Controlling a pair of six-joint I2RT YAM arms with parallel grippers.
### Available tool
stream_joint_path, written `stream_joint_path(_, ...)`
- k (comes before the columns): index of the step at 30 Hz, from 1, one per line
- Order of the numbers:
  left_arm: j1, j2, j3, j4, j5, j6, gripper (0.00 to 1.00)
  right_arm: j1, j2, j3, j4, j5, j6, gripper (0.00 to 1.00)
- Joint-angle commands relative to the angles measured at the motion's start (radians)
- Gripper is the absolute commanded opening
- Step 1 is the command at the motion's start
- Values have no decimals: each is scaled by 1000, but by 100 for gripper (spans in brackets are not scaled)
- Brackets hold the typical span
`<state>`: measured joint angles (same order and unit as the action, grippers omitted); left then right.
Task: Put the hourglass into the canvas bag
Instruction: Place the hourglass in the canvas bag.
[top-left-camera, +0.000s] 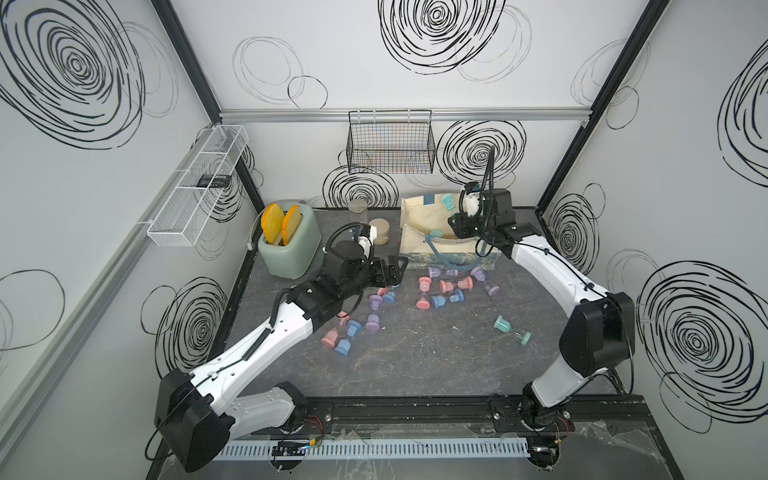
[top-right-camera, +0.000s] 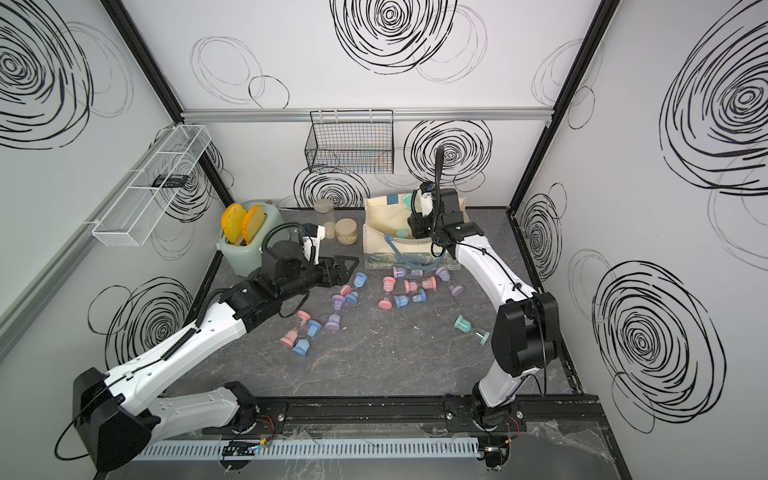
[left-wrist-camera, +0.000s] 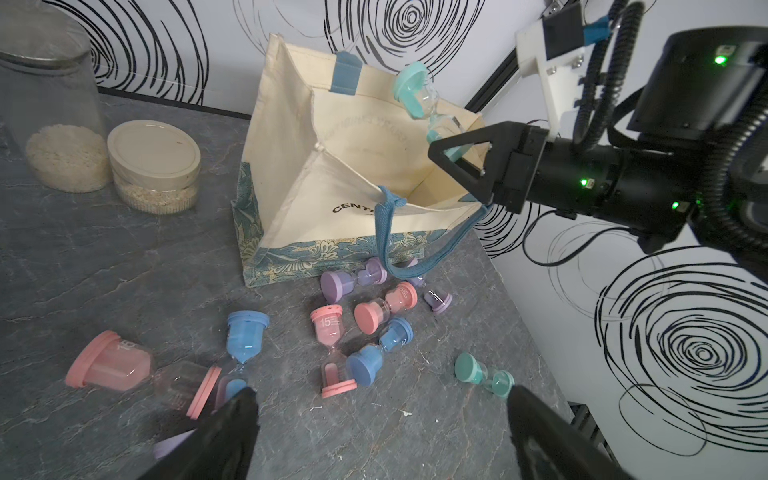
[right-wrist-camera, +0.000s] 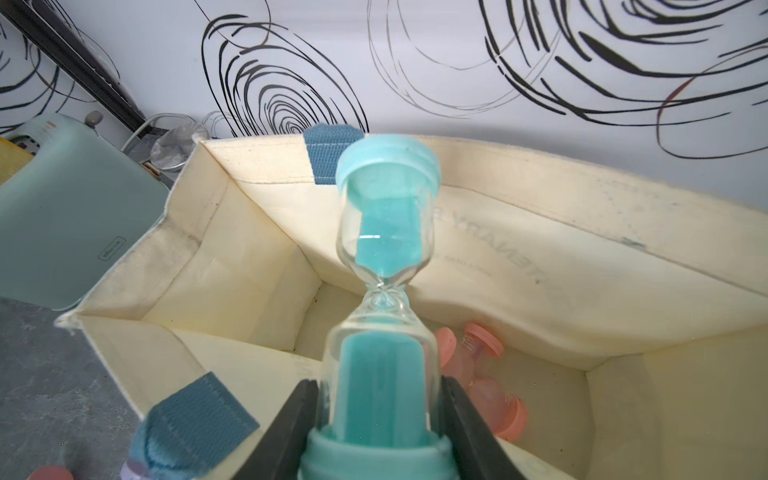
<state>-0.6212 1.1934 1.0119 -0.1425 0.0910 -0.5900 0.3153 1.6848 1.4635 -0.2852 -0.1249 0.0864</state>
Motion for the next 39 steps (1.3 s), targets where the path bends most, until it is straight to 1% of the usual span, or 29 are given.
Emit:
stream_joint_path(1, -8, 20, 35, 71, 6, 11, 96, 0, 41, 54, -28, -9, -53, 36)
stream_joint_path(11, -12, 53, 19, 77, 5, 15, 96, -2, 138, 43, -22, 53, -83, 39)
stream_joint_path(19, -11, 54, 2, 81, -9, 15, 96, -2, 200, 63, -83, 129, -91, 42)
stream_joint_path(24, -6, 40, -10, 84, -20, 18, 96, -1, 231, 122, -143, 147, -67, 46)
stream_joint_path(35, 23, 22, -26, 90, -11, 14, 96, 4, 164, 118, -130, 162, -50, 63)
stream_joint_path(39, 29, 11, -28, 86, -11, 10, 96, 5, 120, 116, -118, 125, -44, 68)
